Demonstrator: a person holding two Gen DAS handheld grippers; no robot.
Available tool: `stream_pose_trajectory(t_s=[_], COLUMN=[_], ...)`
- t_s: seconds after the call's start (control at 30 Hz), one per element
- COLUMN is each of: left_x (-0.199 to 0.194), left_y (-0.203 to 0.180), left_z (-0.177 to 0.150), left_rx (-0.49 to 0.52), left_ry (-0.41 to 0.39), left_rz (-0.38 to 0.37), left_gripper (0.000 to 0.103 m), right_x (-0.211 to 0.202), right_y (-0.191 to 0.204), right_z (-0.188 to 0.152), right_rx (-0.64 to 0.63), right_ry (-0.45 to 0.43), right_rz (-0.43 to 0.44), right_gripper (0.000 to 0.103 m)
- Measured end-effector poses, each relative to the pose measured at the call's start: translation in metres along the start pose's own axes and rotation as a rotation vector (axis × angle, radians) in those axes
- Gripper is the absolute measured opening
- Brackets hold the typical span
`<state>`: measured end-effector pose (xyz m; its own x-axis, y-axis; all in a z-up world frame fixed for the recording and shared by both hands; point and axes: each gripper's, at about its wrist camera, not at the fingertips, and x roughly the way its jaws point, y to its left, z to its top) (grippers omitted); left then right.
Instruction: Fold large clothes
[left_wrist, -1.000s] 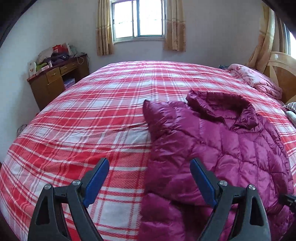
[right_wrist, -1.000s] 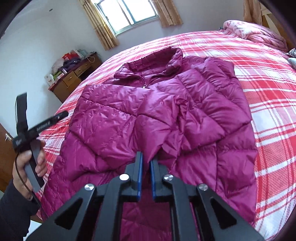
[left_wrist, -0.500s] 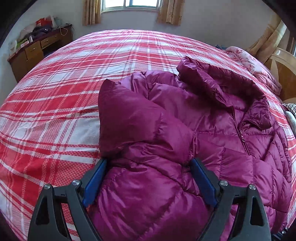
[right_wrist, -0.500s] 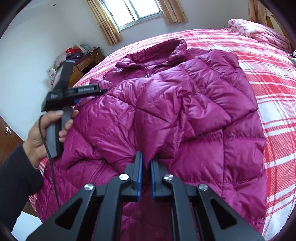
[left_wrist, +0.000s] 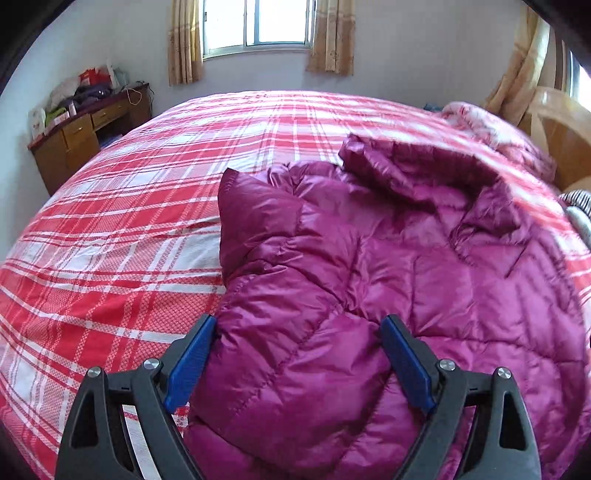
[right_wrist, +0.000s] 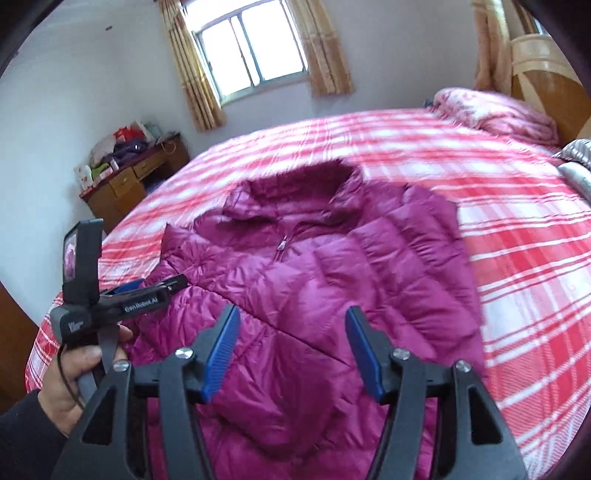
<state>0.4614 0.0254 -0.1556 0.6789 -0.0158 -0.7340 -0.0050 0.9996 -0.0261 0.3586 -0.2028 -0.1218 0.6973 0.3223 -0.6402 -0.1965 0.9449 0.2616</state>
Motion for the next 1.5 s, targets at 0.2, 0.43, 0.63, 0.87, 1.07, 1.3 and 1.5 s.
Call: stream_pose_trajectory(t_s=[0.2,0.43,0.63,0.87,1.07,1.3,1.5], left_x=[0.008,0.011,0.016,0.02,0.018,0.019,0.02], left_y=[0.003,-0.01,-0.016,-0.019,-0.019,-0.018,-0.018], left_z=[-0.001,-0.003,-0.004,-0.003,-0.005,-0.004,-0.004], left_rx=[-0.01,0.038,0.067,0.075,0.077,0.074,0.076], left_ry=[0.034,0.042,0.053,0.052,0.048,0.049,0.049], left_rz=[-0.013,0.038,0.073,0.088,0.094,0.09,0.092], left_gripper=[0.092,0.093,0.094,0.095,0.096,0.096,0.096], right_x=[0.029,0.039,0.044,0.049,0.052,0.02,0.049], right_y=[0.002,0.003,0.011,0.013,0.019,0.025,0.044], right_z=[-0.012,-0.019,-0.026,-0.028,-0.029,-0.006,0.004], right_rx=[-0.011,-0.053,-0.108,-0.127,-0.156,-0.079,-0.145], right_ry=[0.053,0.074,0.082,0.091,0.096,0.025,0.107], right_rz=[-0.053,-0.09,-0.146,-0.18,-0.219,-0.15,-0.139], right_gripper=[0.063,0.063,0.063,0.063,0.063,0.063,0.062])
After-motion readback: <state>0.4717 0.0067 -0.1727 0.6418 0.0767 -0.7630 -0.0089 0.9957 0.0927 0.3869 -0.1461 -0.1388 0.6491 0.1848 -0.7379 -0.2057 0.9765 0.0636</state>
